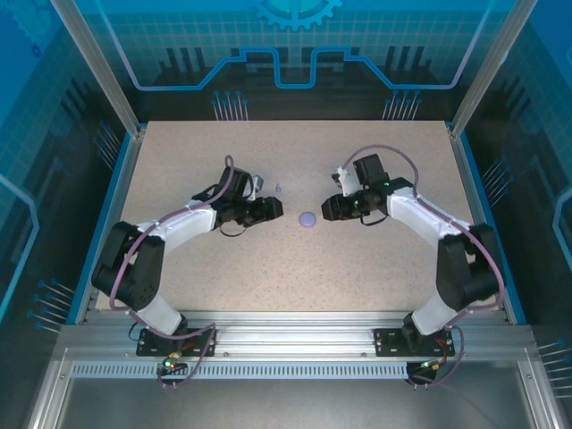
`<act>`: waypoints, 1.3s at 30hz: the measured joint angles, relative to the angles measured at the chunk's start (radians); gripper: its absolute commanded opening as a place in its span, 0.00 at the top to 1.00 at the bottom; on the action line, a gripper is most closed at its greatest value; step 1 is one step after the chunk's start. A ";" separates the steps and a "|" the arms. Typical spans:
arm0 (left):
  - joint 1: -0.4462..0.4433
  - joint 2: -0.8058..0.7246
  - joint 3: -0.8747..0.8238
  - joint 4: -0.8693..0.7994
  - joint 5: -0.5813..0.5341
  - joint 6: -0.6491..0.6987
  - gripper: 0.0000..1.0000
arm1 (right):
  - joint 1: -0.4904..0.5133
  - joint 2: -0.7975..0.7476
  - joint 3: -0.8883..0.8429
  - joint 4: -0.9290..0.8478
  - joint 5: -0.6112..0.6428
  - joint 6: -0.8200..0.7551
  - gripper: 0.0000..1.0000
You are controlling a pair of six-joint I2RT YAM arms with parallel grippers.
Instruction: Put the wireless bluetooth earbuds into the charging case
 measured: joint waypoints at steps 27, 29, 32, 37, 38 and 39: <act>-0.107 0.302 -0.045 0.487 0.156 -0.301 0.55 | 0.010 0.531 0.415 -0.086 -0.089 -0.019 0.65; -0.108 0.313 -0.037 0.496 0.156 -0.311 0.57 | 0.013 0.531 0.415 -0.092 -0.094 -0.022 0.65; -0.108 0.328 -0.022 0.498 0.156 -0.315 0.60 | 0.014 0.531 0.414 -0.099 -0.098 -0.026 0.65; -0.109 0.338 -0.006 0.483 0.151 -0.314 0.62 | 0.014 0.529 0.382 -0.092 -0.101 -0.031 0.64; -0.110 0.338 -0.003 0.475 0.149 -0.314 0.62 | 0.013 0.523 0.374 -0.085 -0.101 -0.033 0.64; -0.111 0.338 0.000 0.471 0.144 -0.314 0.62 | 0.013 0.515 0.365 -0.085 -0.099 -0.035 0.64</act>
